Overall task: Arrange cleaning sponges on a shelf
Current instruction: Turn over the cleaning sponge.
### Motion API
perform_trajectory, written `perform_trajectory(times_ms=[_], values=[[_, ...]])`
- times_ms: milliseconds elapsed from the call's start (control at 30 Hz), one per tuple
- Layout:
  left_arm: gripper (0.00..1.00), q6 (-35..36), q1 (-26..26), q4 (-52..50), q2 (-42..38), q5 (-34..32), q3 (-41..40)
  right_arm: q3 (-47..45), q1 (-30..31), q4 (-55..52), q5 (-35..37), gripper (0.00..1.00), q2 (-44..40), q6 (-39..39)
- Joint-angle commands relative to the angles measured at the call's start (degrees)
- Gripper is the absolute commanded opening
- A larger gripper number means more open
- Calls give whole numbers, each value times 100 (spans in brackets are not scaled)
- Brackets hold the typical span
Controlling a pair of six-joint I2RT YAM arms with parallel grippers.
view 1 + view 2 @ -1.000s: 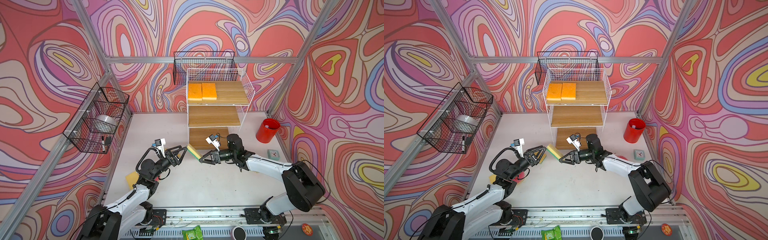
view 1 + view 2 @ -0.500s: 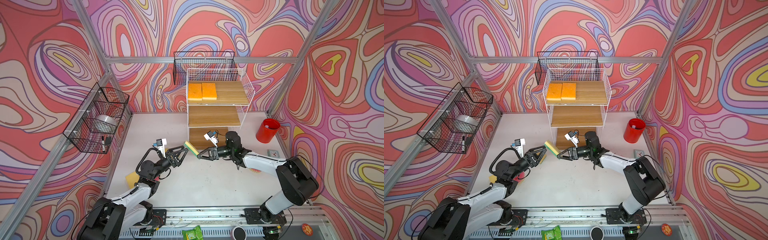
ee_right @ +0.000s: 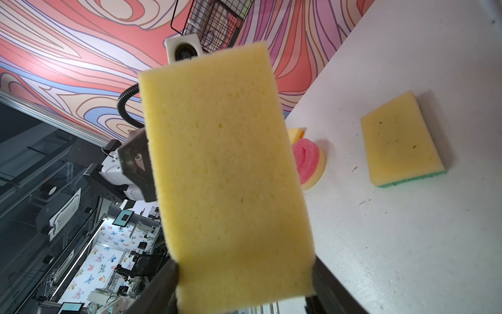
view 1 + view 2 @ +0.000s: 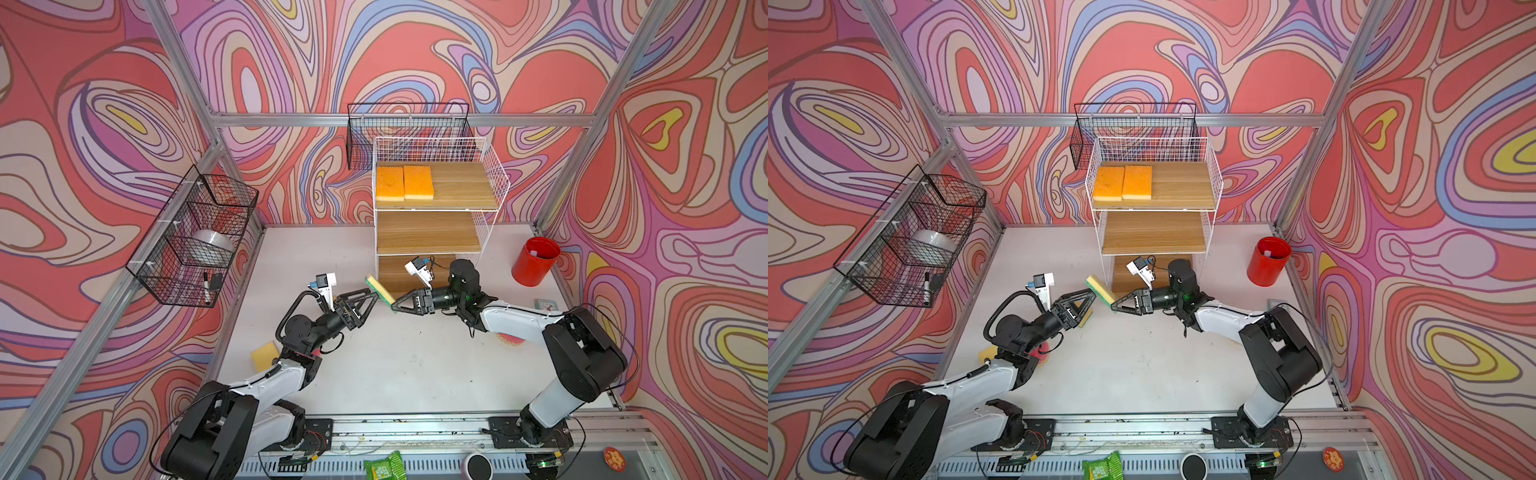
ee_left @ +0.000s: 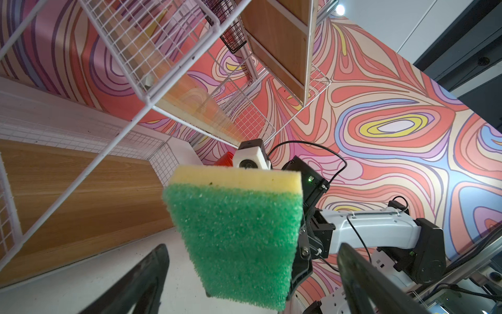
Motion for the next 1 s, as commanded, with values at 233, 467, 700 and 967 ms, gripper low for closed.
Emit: perform_trajectory(times_ms=[233,467,700,967], values=[[95,-31,-77,456,146,53,180,19,-13,717,-77,65,118,380],[93,41,-228,453,317,-32,304,28,40,793,-101,65,159,447],[84,36,-260,451,367,-33,415,2,46,821,-73,65,152,448],[73,7,-294,457,446,-58,389,27,46,1006,-99,65,240,582]])
